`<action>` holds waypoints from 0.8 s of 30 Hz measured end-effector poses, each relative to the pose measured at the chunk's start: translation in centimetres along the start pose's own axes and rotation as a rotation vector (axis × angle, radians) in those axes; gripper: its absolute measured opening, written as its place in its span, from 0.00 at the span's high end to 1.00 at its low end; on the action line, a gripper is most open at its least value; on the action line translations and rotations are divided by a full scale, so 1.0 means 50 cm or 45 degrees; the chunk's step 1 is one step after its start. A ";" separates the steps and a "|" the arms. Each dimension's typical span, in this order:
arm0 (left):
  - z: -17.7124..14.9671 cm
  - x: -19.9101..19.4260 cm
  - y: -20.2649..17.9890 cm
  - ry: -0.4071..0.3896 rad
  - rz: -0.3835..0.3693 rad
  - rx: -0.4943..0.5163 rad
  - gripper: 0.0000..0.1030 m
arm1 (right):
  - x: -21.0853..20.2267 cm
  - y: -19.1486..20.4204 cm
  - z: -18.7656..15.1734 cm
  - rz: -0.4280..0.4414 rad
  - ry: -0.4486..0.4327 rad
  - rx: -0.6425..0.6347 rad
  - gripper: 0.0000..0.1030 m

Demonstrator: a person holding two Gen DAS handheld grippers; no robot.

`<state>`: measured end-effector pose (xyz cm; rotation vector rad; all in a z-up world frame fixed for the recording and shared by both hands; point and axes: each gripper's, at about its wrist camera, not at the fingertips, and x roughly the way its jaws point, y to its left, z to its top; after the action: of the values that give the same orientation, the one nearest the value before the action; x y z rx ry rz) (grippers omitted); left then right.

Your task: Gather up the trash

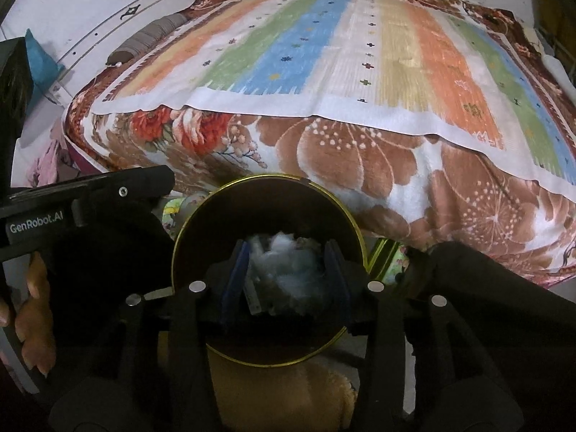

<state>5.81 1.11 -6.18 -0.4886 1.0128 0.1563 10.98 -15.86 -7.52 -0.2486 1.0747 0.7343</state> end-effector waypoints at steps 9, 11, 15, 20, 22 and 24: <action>-0.057 -0.044 0.000 0.010 -0.087 0.110 0.27 | -0.067 0.005 -0.041 -0.041 -0.102 -0.121 0.42; -0.073 -0.061 0.009 -0.016 -0.094 0.117 0.20 | -0.083 -0.003 -0.056 -0.024 -0.114 -0.103 0.42; -0.110 -0.110 0.006 -0.154 -0.084 0.197 0.06 | -0.121 -0.009 -0.084 0.015 -0.180 -0.050 0.23; -0.163 -0.144 -0.010 -0.210 -0.033 0.251 0.06 | -0.163 0.010 -0.126 0.022 -0.292 -0.063 0.09; -0.172 -0.139 -0.008 -0.186 -0.050 0.239 0.06 | -0.169 0.016 -0.139 0.045 -0.313 -0.064 0.09; -0.177 -0.136 -0.009 -0.198 -0.033 0.240 0.06 | -0.168 0.022 -0.146 0.050 -0.319 -0.073 0.09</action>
<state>-4.47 -2.70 -4.12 -0.3124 0.8593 0.0736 2.82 -22.39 -3.54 -0.1791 0.8233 0.8095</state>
